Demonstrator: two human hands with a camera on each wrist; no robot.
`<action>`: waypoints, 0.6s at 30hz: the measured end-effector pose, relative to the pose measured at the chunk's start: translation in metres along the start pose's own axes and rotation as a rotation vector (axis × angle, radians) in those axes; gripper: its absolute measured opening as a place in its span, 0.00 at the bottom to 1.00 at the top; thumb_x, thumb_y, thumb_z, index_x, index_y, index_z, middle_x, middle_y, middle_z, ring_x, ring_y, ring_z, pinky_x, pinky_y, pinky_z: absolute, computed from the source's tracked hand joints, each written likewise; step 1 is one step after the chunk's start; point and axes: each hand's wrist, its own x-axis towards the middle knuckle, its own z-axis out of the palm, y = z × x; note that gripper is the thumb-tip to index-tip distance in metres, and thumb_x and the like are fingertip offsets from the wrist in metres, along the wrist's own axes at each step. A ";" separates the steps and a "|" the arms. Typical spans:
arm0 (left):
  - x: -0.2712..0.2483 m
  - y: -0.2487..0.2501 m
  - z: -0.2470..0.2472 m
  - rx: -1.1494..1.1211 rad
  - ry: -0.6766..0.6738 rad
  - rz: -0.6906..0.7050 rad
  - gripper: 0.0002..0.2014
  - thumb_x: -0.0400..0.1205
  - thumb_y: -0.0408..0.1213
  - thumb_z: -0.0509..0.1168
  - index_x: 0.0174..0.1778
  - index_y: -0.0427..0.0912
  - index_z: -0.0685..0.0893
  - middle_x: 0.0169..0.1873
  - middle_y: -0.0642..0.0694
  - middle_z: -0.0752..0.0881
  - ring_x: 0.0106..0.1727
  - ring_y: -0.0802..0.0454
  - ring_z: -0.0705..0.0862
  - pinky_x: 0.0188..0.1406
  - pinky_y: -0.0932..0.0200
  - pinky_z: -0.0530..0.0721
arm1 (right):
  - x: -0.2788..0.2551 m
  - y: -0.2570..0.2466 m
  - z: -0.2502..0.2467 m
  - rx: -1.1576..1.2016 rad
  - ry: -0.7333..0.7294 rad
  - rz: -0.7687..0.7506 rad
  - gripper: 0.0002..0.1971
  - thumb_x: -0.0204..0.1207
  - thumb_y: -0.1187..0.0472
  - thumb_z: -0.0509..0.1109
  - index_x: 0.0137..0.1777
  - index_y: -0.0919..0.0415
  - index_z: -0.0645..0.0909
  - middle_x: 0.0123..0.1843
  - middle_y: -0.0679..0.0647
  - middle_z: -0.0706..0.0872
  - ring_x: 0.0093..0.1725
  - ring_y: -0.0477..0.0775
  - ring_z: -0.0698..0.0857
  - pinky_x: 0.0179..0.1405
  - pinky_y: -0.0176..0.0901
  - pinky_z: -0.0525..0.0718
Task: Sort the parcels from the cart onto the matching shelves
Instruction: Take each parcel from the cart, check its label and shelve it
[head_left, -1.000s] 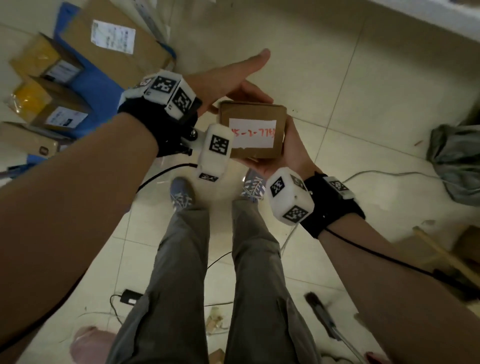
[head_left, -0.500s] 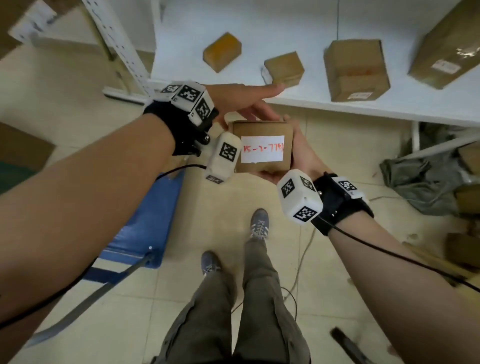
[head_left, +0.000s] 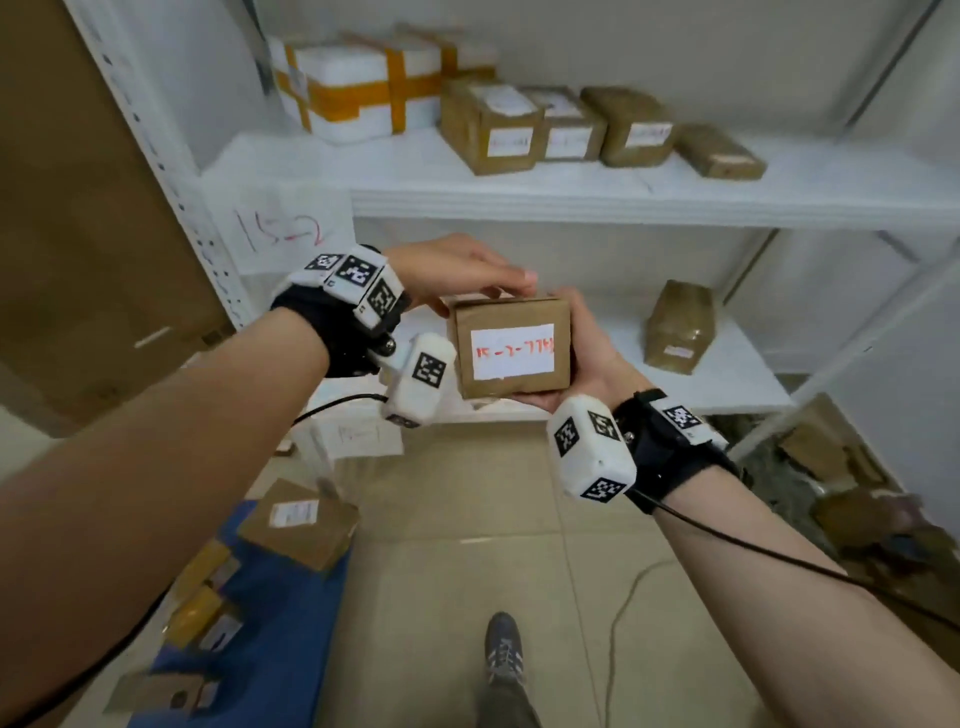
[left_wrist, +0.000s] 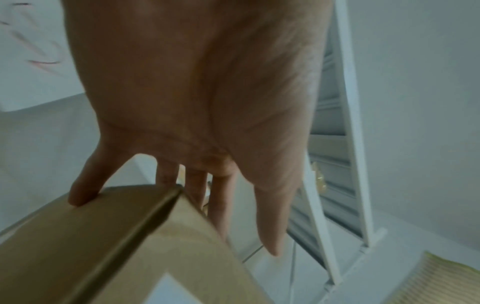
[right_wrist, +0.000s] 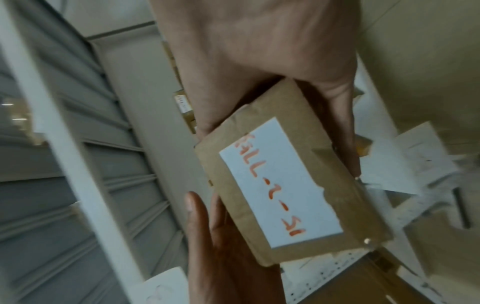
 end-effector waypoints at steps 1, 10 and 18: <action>-0.003 0.013 -0.009 0.002 0.011 0.027 0.16 0.79 0.61 0.67 0.55 0.58 0.91 0.53 0.54 0.90 0.64 0.48 0.85 0.64 0.44 0.83 | -0.010 -0.012 0.003 -0.003 -0.003 -0.032 0.24 0.76 0.36 0.65 0.50 0.58 0.87 0.46 0.59 0.90 0.46 0.60 0.87 0.68 0.57 0.80; -0.008 0.115 -0.058 0.030 0.202 0.128 0.35 0.71 0.71 0.69 0.72 0.59 0.77 0.68 0.54 0.81 0.67 0.50 0.81 0.67 0.40 0.82 | -0.078 -0.108 0.016 -0.003 0.046 -0.365 0.25 0.75 0.34 0.67 0.51 0.57 0.86 0.44 0.58 0.91 0.41 0.57 0.90 0.51 0.52 0.89; 0.031 0.143 -0.052 -0.151 0.086 0.056 0.40 0.74 0.77 0.56 0.75 0.53 0.73 0.66 0.40 0.82 0.48 0.35 0.92 0.42 0.38 0.92 | -0.079 -0.155 -0.009 0.082 0.116 -0.523 0.29 0.76 0.34 0.65 0.61 0.58 0.86 0.56 0.61 0.88 0.53 0.62 0.88 0.60 0.60 0.86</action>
